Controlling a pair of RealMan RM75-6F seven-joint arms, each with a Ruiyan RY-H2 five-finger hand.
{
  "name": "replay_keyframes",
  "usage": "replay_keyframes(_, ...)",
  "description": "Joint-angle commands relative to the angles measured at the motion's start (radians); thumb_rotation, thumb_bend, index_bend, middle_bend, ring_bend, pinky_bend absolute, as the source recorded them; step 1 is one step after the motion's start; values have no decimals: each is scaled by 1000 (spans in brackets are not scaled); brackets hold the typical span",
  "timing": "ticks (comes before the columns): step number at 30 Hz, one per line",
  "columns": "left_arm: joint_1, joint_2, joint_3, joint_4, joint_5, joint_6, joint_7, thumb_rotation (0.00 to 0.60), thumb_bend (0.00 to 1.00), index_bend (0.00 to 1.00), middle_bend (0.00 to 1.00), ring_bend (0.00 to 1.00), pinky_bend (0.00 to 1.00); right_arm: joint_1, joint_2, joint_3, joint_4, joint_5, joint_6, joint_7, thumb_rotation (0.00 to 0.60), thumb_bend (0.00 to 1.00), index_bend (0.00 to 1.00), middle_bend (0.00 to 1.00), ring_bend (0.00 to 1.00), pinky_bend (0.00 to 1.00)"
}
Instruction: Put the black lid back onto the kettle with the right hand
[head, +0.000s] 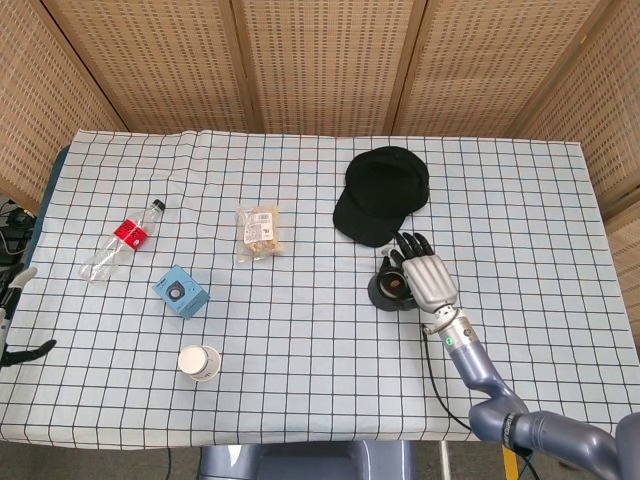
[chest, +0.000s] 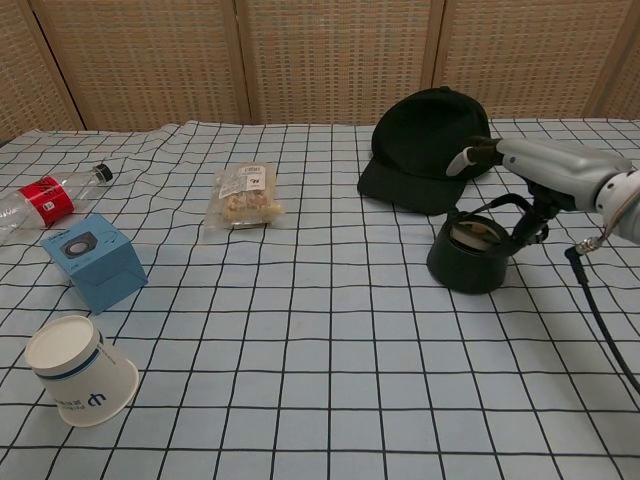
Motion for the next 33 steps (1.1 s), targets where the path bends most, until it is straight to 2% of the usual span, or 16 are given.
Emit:
replay_keyframes(1, 1, 0, 1, -1, 2, 2, 1, 600, 54, 0, 0, 0, 0, -5, 8, -3, -13, 8, 5, -15, 600, 203, 187, 22, 0, 0)
replay_keyframes(4, 2, 1, 1, -2, 2, 5, -1, 600, 55, 0, 0, 0, 0, -13, 19, -10, -33, 12, 13, -28, 600, 202, 191, 20, 0, 0)
replay_keyframes(8, 3, 2, 1, -3, 5, 8, -3, 600, 55, 0, 0, 0, 0, -34, 48, -27, -81, -1, 43, -45, 600, 214, 255, 21, 0, 0)
replay_keyframes(9, 4, 3, 1, -3, 6, 10, -3, 600, 56, 0, 0, 0, 0, -44, 57, -33, -97, -10, 58, -46, 600, 238, 266, 23, 0, 0)
replay_keyframes(13, 7, 5, 2, -6, 9, 17, -4, 600, 55, 0, 0, 0, 0, -74, 87, -55, -150, -38, 96, -39, 600, 473, 300, 30, 0, 0)
replay_keyframes(16, 10, 7, 4, -12, 19, 26, -1, 600, 55, 0, 0, 0, 0, -85, 98, -67, -174, -47, 105, -42, 600, 531, 317, 28, 0, 0)
replay_keyframes(33, 12, 4, 6, -20, 22, 33, 14, 600, 56, 0, 0, 0, 0, -80, 61, -73, -165, -37, 82, -66, 600, 561, 356, 21, 0, 0)
